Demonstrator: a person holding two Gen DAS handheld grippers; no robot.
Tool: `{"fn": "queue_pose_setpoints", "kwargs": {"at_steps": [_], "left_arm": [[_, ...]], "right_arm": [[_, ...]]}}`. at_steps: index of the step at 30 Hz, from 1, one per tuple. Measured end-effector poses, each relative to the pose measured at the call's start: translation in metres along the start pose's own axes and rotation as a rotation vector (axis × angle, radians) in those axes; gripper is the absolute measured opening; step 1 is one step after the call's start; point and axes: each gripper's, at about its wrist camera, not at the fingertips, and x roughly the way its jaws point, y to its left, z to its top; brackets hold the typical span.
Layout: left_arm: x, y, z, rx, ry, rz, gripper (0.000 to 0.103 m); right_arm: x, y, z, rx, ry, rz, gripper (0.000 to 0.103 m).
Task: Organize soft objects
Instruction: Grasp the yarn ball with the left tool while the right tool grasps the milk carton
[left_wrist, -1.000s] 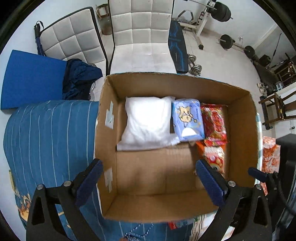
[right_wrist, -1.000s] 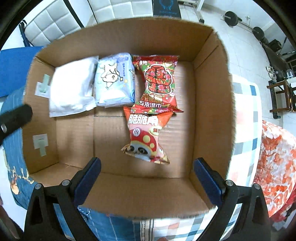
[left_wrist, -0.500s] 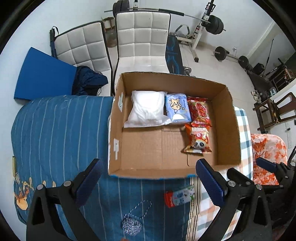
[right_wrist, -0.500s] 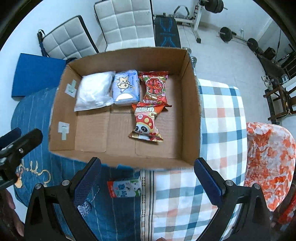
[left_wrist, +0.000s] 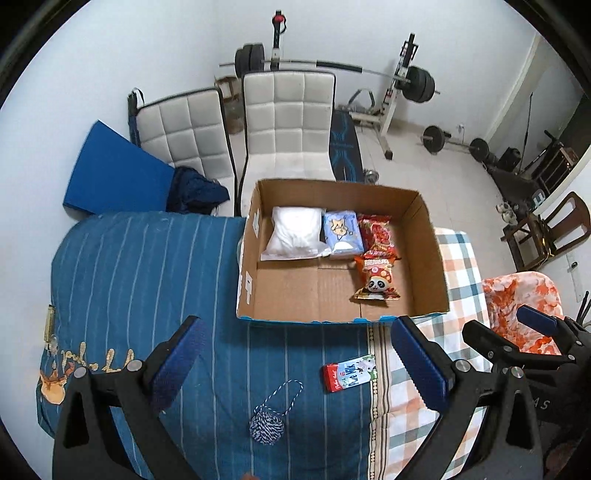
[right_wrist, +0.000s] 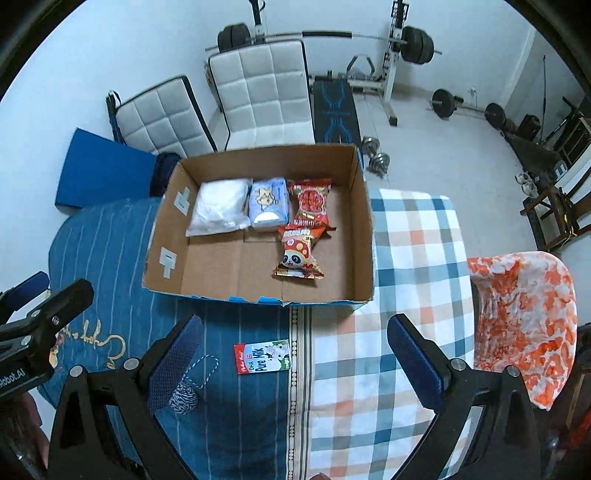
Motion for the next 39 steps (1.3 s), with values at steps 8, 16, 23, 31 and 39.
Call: {"fn": "queue_pose_setpoints", "kwargs": {"at_steps": [8, 16, 23, 31, 39], "left_arm": [[-0.026, -0.004, -0.015, -0.001, -0.058, 0.017, 0.103], [-0.011, 0.014, -0.033, -0.053, -0.02, 0.039, 0.103], [0.057, 0.06, -0.078, -0.126, 0.149, 0.124, 0.103], [0.152, 0.087, -0.14, -0.187, 0.382, 0.125, 0.103], [0.207, 0.079, -0.181, -0.188, 0.515, 0.045, 0.103]], "right_arm": [[-0.047, -0.001, -0.02, 0.001, -0.091, -0.01, 0.102], [-0.053, 0.003, -0.035, -0.004, -0.091, 0.007, 0.102], [0.046, 0.008, -0.055, 0.033, 0.137, 0.062, 0.102], [0.186, 0.02, -0.089, 0.12, 0.406, 0.072, 0.102], [0.259, 0.049, -0.105, 0.053, 0.462, -0.003, 0.102]]}}
